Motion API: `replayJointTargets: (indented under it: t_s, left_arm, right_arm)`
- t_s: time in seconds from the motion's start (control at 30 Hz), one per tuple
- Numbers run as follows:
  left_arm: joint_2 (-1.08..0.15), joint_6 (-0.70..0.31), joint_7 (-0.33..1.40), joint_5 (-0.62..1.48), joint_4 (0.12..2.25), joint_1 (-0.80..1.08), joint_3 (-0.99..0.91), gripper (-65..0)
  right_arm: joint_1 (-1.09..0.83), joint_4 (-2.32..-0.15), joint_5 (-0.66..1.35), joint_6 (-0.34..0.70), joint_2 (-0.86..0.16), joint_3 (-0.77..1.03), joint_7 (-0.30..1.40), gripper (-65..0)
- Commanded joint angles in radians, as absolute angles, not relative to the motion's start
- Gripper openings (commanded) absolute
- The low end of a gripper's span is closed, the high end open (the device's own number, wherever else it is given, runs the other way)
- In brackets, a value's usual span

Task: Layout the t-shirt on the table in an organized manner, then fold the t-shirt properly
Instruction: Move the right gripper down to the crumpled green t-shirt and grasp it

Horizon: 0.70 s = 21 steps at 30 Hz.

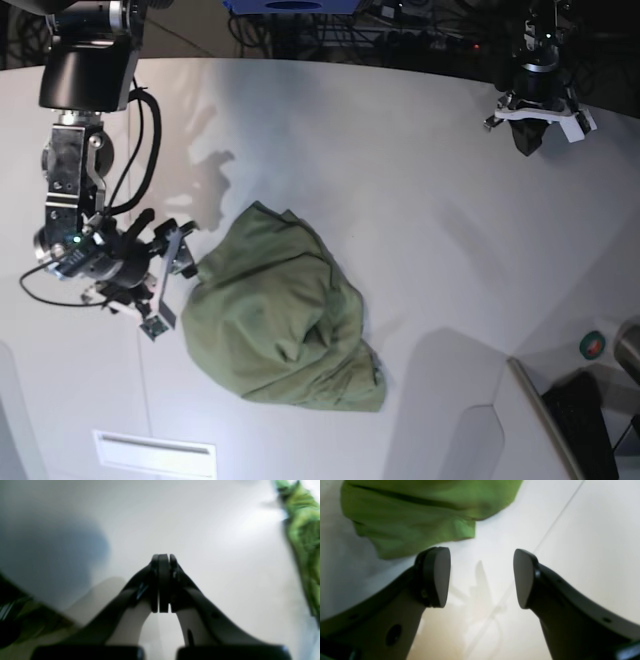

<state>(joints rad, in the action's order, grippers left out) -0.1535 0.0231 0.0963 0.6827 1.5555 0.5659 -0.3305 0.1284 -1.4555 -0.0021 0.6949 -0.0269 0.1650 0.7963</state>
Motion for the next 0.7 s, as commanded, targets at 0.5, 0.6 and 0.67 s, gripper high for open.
replayJointTargets:
  t_s: [0.5,0.6,0.67]
  left_arm:
    - [-0.154,0.005,0.166,0.682,1.6,0.544,-0.332,-22.2]
    - [-0.16,0.005,0.166,0.682,1.6,0.541,-0.286,-22.2]
    - [-0.16,0.005,0.166,0.682,1.593,0.538,-0.277,-22.2]
  right_arm:
    - [0.36,-0.871,-0.002,0.638,-0.021,0.099,0.516,-27.6]
    - [0.32,-0.946,-0.001,0.661,-0.022,0.097,0.57,-31.5]
    - [0.232,-1.142,-0.004,0.688,-0.022,0.097,0.633,-33.6]
